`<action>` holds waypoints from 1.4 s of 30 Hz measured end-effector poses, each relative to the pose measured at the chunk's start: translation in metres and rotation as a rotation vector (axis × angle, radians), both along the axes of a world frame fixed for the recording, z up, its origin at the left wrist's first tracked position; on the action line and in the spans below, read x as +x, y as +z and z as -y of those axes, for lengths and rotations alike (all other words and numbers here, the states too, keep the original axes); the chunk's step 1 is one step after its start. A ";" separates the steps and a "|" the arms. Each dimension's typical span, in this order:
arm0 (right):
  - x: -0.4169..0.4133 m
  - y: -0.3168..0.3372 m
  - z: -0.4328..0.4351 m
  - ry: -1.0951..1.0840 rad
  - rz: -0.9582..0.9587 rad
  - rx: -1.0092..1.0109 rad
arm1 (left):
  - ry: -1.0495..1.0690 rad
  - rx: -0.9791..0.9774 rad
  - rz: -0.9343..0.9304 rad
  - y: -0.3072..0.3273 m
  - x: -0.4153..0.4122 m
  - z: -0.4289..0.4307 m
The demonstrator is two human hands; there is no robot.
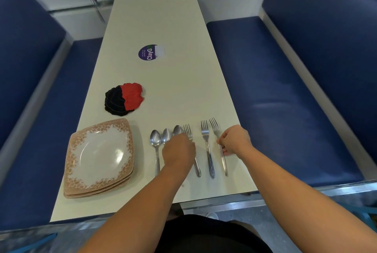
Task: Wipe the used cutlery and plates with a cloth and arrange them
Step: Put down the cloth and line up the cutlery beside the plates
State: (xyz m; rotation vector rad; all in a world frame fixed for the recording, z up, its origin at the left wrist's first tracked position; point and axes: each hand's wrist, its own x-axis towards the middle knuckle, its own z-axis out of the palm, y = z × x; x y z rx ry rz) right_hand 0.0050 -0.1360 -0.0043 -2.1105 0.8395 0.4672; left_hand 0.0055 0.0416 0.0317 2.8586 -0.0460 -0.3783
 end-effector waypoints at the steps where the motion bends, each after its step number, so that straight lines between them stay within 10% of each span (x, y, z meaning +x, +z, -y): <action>1: 0.001 -0.001 -0.001 -0.006 -0.007 -0.006 | -0.014 0.008 0.009 0.001 -0.001 -0.003; 42: -0.014 0.007 -0.018 0.100 -0.040 -0.211 | -0.032 -0.159 -0.086 -0.008 -0.008 0.036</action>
